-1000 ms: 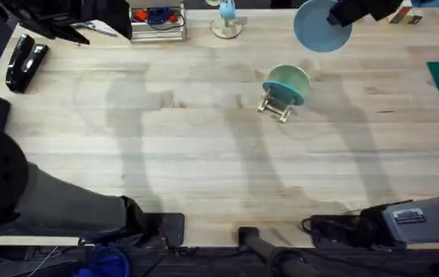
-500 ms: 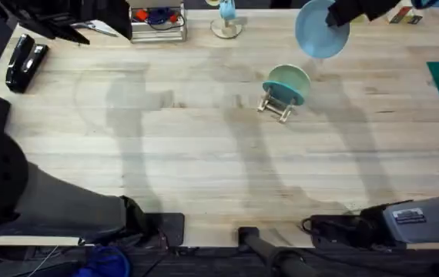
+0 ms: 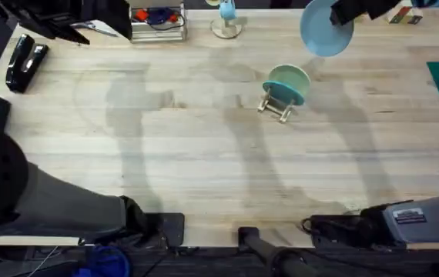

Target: Pick up the plates from the table one by one and place each into a slot on the dish rack.

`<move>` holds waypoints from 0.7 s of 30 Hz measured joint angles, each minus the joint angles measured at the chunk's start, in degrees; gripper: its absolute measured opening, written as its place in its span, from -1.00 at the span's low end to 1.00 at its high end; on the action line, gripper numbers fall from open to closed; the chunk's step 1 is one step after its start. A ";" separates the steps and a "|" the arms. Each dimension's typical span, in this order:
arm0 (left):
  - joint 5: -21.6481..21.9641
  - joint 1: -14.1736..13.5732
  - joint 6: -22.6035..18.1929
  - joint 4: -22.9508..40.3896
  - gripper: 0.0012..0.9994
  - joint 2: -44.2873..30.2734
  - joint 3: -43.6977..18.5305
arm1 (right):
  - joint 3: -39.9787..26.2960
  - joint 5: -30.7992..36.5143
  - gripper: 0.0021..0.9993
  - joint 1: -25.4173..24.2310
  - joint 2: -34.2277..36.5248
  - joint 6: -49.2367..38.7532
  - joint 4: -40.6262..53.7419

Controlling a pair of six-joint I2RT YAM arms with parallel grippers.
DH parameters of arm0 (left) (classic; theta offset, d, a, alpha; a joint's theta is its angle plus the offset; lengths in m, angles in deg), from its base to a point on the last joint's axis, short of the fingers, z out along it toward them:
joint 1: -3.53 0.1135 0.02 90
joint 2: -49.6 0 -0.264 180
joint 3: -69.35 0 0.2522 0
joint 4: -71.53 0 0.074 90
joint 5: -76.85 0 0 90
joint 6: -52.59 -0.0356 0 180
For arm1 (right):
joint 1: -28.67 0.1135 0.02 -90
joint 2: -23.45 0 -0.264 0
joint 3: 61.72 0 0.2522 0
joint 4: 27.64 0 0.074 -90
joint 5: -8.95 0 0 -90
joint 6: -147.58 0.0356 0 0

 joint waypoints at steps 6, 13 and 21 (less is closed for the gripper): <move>0.00 0.00 -0.02 0.02 0.99 0.00 0.00 | 0.00 0.70 -0.94 -1.88 0.45 -8.07 -0.12; 0.00 0.00 0.00 0.01 0.99 0.00 0.00 | 0.01 0.74 -0.94 -1.94 5.02 -17.76 -0.12; 0.00 0.00 0.00 0.00 0.99 0.00 0.00 | 0.11 -3.19 -0.94 -1.94 5.97 -22.77 -0.45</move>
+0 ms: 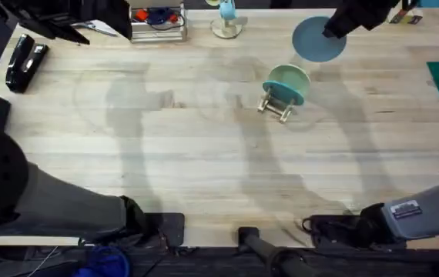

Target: Pick up the plates from the table one by one and place each into a slot on the dish rack.

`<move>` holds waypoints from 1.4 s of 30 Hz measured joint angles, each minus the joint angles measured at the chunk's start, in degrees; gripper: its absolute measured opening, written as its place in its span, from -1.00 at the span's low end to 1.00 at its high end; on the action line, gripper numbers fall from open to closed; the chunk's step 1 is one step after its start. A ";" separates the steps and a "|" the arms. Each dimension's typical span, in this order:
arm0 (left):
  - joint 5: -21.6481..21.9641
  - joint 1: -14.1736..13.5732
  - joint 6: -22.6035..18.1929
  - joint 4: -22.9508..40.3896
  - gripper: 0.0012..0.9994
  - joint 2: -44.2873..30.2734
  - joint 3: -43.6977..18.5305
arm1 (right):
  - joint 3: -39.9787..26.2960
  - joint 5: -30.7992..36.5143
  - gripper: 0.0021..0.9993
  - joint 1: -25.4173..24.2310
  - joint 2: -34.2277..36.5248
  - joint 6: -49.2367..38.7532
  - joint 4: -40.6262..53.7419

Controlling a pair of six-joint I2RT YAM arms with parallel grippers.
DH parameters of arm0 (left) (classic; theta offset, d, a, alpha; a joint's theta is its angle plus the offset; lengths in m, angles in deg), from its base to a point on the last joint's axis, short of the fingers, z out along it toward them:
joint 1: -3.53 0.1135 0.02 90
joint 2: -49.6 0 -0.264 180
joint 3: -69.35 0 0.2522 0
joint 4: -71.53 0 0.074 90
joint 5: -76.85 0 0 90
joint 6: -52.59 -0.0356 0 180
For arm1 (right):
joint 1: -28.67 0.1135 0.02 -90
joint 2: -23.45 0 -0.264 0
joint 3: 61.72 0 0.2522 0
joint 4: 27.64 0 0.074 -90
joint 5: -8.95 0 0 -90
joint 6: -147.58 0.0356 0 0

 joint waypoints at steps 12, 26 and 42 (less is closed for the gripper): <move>0.00 0.00 -0.01 0.00 0.99 0.00 0.00 | 0.00 -1.62 -0.94 0.03 0.00 -4.36 1.49; 0.00 0.00 -0.01 0.01 0.99 0.00 0.00 | 0.00 -1.86 -0.94 0.28 2.11 -4.49 2.97; 0.00 0.00 -0.01 0.00 0.99 0.01 0.00 | 0.00 -3.17 -0.94 0.58 5.45 -4.48 3.13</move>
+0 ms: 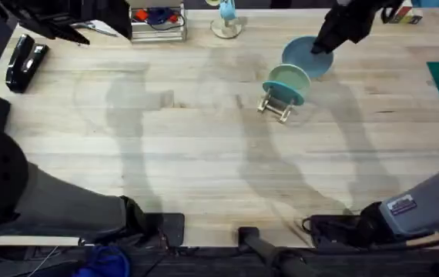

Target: Pick up the plates from the table one by one and place each into a slot on the dish rack.

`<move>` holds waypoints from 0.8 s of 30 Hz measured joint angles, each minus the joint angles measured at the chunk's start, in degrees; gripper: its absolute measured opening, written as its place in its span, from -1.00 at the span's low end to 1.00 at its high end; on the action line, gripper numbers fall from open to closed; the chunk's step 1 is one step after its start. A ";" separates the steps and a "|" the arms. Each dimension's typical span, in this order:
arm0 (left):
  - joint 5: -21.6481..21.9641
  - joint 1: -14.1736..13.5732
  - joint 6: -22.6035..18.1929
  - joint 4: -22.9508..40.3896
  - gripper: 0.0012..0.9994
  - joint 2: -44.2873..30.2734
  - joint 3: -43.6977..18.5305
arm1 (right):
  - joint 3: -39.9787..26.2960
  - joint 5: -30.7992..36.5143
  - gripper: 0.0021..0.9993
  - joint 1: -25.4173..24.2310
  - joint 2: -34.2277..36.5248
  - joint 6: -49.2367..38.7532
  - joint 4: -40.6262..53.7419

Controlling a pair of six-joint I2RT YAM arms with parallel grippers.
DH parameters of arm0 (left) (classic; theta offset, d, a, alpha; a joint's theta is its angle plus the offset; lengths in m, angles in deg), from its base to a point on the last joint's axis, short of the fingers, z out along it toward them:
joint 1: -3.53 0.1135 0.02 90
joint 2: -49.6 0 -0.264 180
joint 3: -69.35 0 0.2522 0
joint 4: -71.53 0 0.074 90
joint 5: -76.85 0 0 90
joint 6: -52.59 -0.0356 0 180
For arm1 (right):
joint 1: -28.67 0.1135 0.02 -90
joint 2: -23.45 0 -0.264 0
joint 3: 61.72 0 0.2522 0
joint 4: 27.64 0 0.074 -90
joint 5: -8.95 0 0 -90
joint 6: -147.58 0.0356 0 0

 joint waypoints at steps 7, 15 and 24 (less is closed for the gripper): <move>0.00 0.00 0.01 0.01 0.99 -0.01 0.00 | 0.00 -0.35 -0.94 0.40 1.59 0.00 0.17; 0.00 0.00 0.01 0.02 0.99 -0.01 0.00 | 0.00 -0.46 -0.94 0.40 1.99 -0.01 0.63; 0.00 0.00 -0.01 0.02 0.99 0.01 0.00 | 0.04 -1.61 -0.94 0.42 3.68 -0.01 0.81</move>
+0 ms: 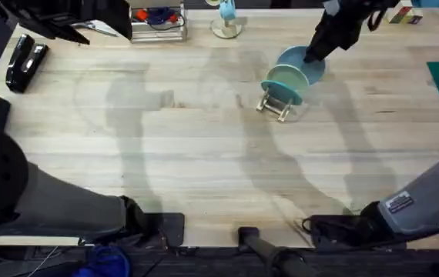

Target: Pick up the plates from the table one by one and place each into a slot on the dish rack.

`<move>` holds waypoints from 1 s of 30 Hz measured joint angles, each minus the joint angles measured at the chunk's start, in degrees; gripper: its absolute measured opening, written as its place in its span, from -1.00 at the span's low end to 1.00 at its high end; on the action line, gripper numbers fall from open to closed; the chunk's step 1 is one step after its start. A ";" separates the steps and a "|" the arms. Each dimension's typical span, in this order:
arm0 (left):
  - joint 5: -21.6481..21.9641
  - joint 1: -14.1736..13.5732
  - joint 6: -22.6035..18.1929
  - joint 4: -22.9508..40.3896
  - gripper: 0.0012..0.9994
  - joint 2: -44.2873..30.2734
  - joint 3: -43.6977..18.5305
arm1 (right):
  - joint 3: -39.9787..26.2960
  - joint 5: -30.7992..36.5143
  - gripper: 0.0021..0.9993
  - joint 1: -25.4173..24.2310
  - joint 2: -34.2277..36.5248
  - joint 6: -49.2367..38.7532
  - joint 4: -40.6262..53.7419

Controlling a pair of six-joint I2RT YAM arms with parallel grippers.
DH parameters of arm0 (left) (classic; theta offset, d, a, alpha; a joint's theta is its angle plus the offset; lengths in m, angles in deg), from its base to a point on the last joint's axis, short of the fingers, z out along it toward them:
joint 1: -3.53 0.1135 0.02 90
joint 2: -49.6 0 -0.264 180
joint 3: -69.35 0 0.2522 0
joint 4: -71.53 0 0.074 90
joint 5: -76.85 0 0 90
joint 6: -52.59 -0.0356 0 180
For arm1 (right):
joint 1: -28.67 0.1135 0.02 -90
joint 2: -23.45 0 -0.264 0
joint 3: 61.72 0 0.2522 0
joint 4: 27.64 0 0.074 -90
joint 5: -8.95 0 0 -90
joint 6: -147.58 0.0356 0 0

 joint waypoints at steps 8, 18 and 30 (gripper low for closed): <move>0.00 0.00 0.01 0.00 0.99 -0.02 0.00 | 0.09 -0.05 -0.94 0.80 1.27 -0.01 -0.05; 0.00 0.00 0.01 -0.02 0.99 -0.01 0.00 | 0.13 -0.07 -0.94 0.94 1.82 0.00 -0.07; 0.00 0.00 0.02 0.00 0.99 -0.02 0.00 | 0.15 -0.09 -0.94 1.16 1.82 2.71 -0.06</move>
